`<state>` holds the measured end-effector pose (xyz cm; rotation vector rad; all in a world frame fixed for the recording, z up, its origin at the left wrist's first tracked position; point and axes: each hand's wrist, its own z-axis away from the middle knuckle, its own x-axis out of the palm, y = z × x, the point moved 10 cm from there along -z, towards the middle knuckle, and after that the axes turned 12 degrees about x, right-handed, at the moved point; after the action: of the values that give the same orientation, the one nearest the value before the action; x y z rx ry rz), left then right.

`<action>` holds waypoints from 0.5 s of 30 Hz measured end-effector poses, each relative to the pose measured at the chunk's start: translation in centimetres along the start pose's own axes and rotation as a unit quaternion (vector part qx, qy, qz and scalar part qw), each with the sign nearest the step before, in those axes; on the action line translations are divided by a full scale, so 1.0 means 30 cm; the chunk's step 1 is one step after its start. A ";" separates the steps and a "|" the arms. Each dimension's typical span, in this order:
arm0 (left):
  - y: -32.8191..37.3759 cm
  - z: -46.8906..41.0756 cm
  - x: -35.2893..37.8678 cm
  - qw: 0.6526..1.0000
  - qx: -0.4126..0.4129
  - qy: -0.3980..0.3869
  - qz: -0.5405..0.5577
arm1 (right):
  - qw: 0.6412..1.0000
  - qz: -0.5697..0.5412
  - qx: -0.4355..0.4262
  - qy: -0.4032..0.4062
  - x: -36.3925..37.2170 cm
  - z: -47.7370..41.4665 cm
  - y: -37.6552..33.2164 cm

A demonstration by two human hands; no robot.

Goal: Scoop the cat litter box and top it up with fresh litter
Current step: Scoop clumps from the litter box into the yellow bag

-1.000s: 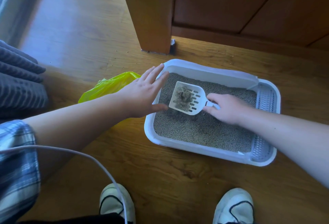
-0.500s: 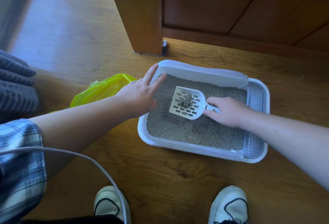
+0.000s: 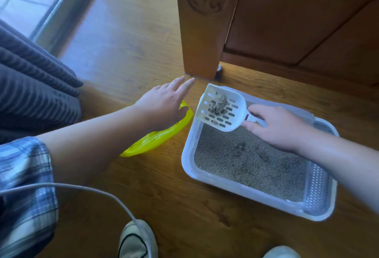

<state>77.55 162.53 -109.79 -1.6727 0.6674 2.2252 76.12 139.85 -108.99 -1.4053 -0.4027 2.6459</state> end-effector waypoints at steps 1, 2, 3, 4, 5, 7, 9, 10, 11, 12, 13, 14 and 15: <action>-0.034 0.028 -0.001 1.000 -0.011 -0.003 -0.003 | 1.000 0.007 -0.010 0.001 -0.007 -0.012 -0.039; -0.068 0.061 0.005 1.000 -0.023 -0.009 -0.006 | 1.000 0.017 -0.020 0.002 -0.012 -0.026 -0.081; -0.103 0.098 0.016 0.999 -0.036 -0.017 -0.008 | 0.999 0.029 -0.032 0.001 -0.016 -0.038 -0.128; -0.138 0.137 0.031 0.998 -0.051 -0.028 -0.010 | 0.998 0.039 -0.042 -0.001 -0.015 -0.053 -0.177; -0.174 0.178 0.050 0.997 -0.067 -0.043 -0.014 | 0.998 0.048 -0.049 -0.001 -0.013 -0.067 -0.226; -0.243 0.267 0.098 0.991 -0.100 -0.085 -0.025 | 0.995 0.075 -0.066 0.018 -0.009 -0.092 -0.332; -0.299 0.355 0.149 0.982 -0.125 -0.134 -0.035 | 0.985 0.130 -0.099 0.063 0.010 -0.113 -0.440; -0.316 0.395 0.173 0.978 -0.130 -0.156 -0.036 | 0.978 0.155 -0.113 0.082 0.028 -0.127 -0.485; -0.326 0.430 0.195 0.975 -0.130 -0.176 -0.032 | 0.972 0.175 -0.125 0.096 0.048 -0.140 -0.526; -0.331 0.458 0.217 0.972 -0.127 -0.194 -0.025 | 0.967 0.191 -0.136 0.104 0.069 -0.152 -0.563; -0.332 0.484 0.237 0.969 -0.123 -0.211 -0.019 | 0.961 0.208 -0.143 0.110 0.088 -0.161 -0.600; -0.329 0.499 0.255 0.967 -0.119 -0.225 -0.014 | 0.955 0.228 -0.147 0.117 0.104 -0.170 -0.628; -0.328 0.512 0.268 0.965 -0.118 -0.234 -0.008 | 0.949 0.251 -0.148 0.121 0.122 -0.179 -0.656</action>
<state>67.26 178.45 -115.95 -1.1533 0.2774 2.6340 78.12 160.47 -109.12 -2.1550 -0.4820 2.8136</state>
